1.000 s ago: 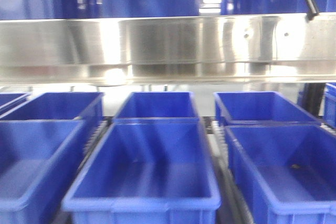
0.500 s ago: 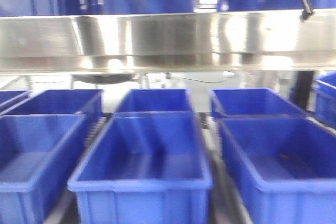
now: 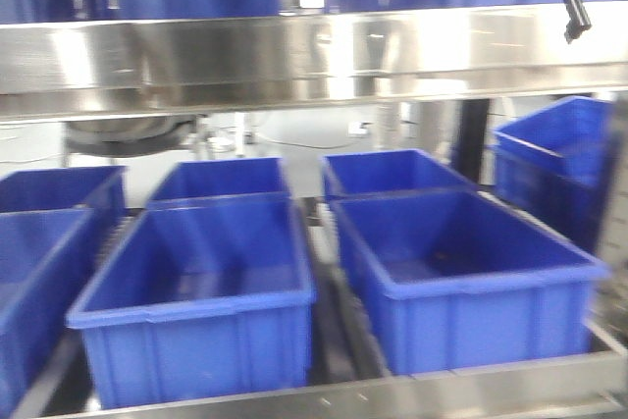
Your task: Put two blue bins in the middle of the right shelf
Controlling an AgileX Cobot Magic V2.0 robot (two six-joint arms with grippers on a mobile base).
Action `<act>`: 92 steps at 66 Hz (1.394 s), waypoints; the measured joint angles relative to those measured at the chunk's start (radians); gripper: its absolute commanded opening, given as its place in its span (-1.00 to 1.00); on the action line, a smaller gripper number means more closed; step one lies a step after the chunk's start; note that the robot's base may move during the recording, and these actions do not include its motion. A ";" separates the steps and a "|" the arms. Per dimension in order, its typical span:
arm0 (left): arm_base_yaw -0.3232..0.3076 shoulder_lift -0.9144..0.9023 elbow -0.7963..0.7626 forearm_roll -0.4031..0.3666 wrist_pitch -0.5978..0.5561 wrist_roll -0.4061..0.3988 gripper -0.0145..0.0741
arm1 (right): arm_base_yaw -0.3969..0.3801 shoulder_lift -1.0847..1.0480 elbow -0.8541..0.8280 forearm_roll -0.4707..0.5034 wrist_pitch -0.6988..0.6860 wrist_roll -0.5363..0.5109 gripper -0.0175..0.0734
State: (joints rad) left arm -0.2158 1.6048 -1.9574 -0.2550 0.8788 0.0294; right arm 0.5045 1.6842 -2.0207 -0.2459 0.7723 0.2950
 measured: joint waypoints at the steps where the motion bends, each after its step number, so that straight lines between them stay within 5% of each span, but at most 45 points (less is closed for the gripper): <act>1: 0.000 0.000 0.000 0.000 0.000 0.000 -0.92 | 0.000 0.000 0.000 0.000 0.000 0.000 -0.95; 92: 0.000 0.000 0.000 -0.003 -0.002 0.000 -0.92 | 0.000 0.000 0.000 0.000 -0.001 0.002 -0.95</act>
State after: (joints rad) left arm -0.2158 1.6048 -1.9574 -0.2584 0.8766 0.0294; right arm 0.5045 1.6842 -2.0207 -0.2459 0.7709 0.2969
